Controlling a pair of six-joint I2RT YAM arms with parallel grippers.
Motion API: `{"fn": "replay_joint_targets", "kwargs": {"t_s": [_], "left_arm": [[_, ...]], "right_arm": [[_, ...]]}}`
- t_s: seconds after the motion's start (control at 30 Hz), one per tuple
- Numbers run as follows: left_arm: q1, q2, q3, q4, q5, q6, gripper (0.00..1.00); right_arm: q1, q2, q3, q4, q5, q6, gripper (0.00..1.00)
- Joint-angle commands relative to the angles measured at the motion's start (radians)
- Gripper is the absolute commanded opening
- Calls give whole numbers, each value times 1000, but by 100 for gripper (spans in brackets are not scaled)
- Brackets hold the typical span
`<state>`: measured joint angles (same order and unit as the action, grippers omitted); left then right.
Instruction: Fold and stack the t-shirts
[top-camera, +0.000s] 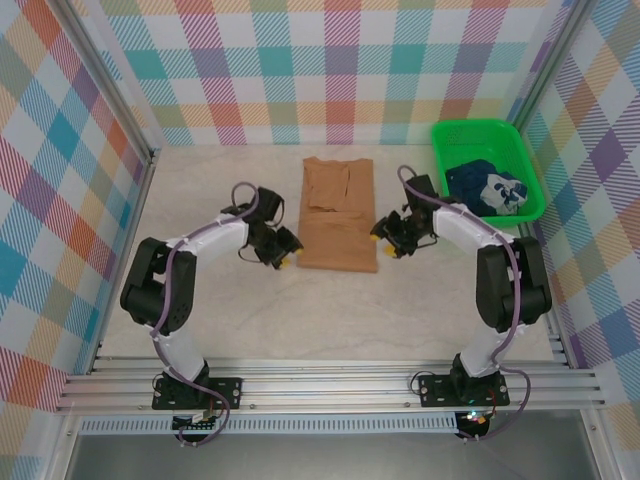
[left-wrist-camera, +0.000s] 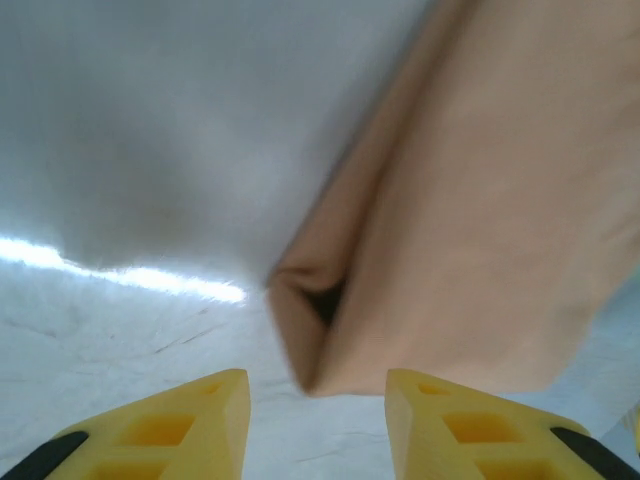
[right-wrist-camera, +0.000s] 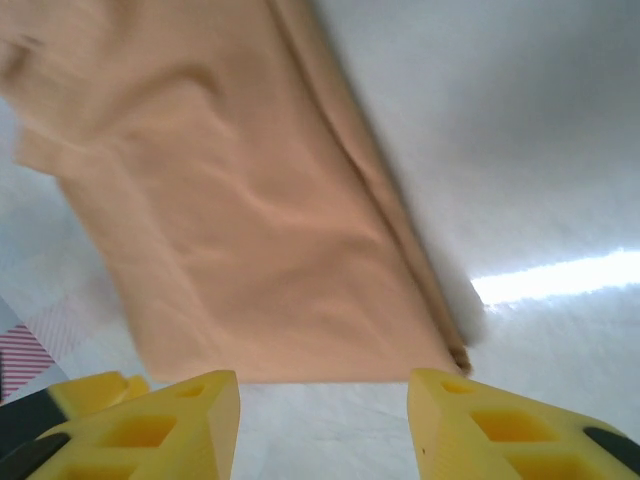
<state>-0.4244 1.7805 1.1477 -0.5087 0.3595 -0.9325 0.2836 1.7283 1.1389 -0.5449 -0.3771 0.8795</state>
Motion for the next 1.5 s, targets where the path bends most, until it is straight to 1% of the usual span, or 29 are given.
{"fn": "replay_joint_targets", "kwargs": {"t_s": [0.0,0.03,0.13,0.23,0.33,0.43,0.6,0.7,0.77,0.83,0.93,1.0,1.1,1.2,1.23,1.3,1.37,1.47], "left_arm": [[-20,15,-48,151,50,-128,41],[-24,26,-44,162,46,-137,40],[-33,62,-24,141,24,-132,34],[-34,85,-22,139,-2,-114,30],[-34,121,13,118,-26,-79,26],[-34,145,45,104,-46,-56,19],[-34,155,69,116,-49,-55,16],[-34,155,80,121,-45,-50,12],[-34,154,86,120,-45,-43,9],[-34,151,90,117,-40,-37,5],[-34,140,94,102,-40,-22,4],[-34,136,97,89,-40,-12,3],[-34,131,102,79,-35,3,0],[-34,131,103,83,-31,4,0],[-34,132,102,85,-28,4,0],[-34,132,104,89,-27,5,0],[-34,130,106,84,-33,11,0],[-34,117,106,64,-44,19,0]], "right_arm": [[9,-27,-96,78,-79,62,49],[9,-27,-116,87,-84,68,49],[10,-26,-159,112,-95,79,49],[9,-12,-165,115,-91,78,49],[9,11,-148,110,-85,67,49],[9,45,-117,90,-73,56,47],[22,97,-70,83,-87,78,41],[48,98,-70,90,-79,108,40],[58,112,-76,101,-77,135,37],[57,126,-60,83,-41,128,32],[56,143,-5,30,39,70,31],[55,151,26,8,68,42,32],[55,139,38,-4,93,38,34],[55,145,30,19,76,48,34],[56,157,30,29,67,50,32],[60,174,33,39,62,53,25],[62,178,38,27,73,57,10],[69,144,14,18,94,64,1]]}}
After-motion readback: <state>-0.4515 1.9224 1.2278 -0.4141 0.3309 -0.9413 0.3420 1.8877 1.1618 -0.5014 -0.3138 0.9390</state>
